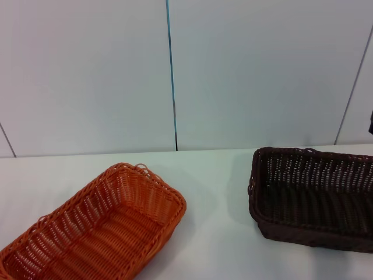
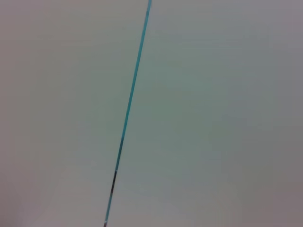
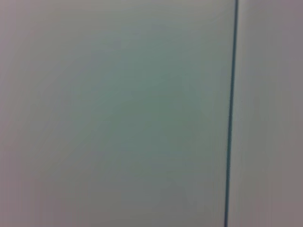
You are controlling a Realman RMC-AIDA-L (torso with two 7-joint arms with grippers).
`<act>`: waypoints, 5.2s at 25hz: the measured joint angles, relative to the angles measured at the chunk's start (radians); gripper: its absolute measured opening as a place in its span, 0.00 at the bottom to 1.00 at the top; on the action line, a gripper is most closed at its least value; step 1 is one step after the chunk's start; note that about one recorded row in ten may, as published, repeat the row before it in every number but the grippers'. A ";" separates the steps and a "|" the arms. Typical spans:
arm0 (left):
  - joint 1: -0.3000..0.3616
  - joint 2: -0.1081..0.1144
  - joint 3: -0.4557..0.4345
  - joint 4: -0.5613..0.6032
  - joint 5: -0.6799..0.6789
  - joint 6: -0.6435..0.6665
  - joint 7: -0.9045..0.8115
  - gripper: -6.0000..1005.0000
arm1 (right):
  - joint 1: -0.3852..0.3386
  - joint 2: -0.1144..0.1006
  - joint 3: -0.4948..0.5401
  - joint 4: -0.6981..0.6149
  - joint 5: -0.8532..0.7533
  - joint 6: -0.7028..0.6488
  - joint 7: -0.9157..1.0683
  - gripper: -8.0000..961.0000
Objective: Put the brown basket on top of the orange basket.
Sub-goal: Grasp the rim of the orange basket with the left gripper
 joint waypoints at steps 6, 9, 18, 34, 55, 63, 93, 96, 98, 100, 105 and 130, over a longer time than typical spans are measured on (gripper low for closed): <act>-0.012 -0.001 0.013 -0.064 0.269 0.049 -0.240 0.88 | 0.024 0.000 -0.003 -0.015 0.000 0.005 -0.003 0.99; -0.019 0.000 0.009 -0.113 0.415 0.046 -0.405 0.88 | 0.029 0.000 -0.003 -0.016 -0.002 0.006 -0.003 0.99; -0.093 0.004 -0.042 -0.327 0.985 -0.197 -0.984 0.88 | 0.046 0.000 -0.006 -0.036 0.000 0.006 -0.004 0.99; -0.387 0.059 -0.392 -0.372 1.128 -0.937 -1.116 0.87 | 0.097 -0.003 0.022 -0.079 -0.007 0.063 -0.007 0.99; -0.507 0.002 -0.184 -0.206 1.383 -0.912 -1.274 0.87 | 0.155 -0.006 0.046 -0.132 -0.025 0.057 -0.009 0.99; -0.542 0.002 -0.141 -0.086 1.366 -0.831 -1.289 0.87 | 0.156 -0.006 0.049 -0.128 -0.034 0.056 -0.009 0.99; -0.609 0.024 -0.116 0.136 1.385 -0.753 -1.280 0.42 | 0.162 -0.005 0.059 -0.139 -0.063 0.019 -0.011 0.99; -0.615 0.026 -0.085 0.140 1.408 -0.751 -1.271 0.31 | 0.161 -0.005 0.059 -0.141 -0.063 0.019 -0.011 0.99; -0.622 0.026 -0.070 0.141 1.423 -0.745 -1.253 0.27 | 0.161 -0.005 0.059 -0.144 -0.063 0.019 -0.011 0.99; -0.628 0.028 -0.069 0.142 1.429 -0.742 -1.237 0.26 | 0.162 -0.005 0.058 -0.149 -0.063 0.017 -0.010 0.99; -0.655 0.038 -0.073 0.143 1.430 -0.752 -1.223 0.25 | 0.171 -0.005 0.052 -0.190 -0.063 -0.026 -0.010 0.99; -0.860 0.204 -0.253 0.284 1.320 -0.919 -1.184 0.17 | 0.180 -0.009 0.051 -0.226 -0.063 -0.023 -0.009 0.98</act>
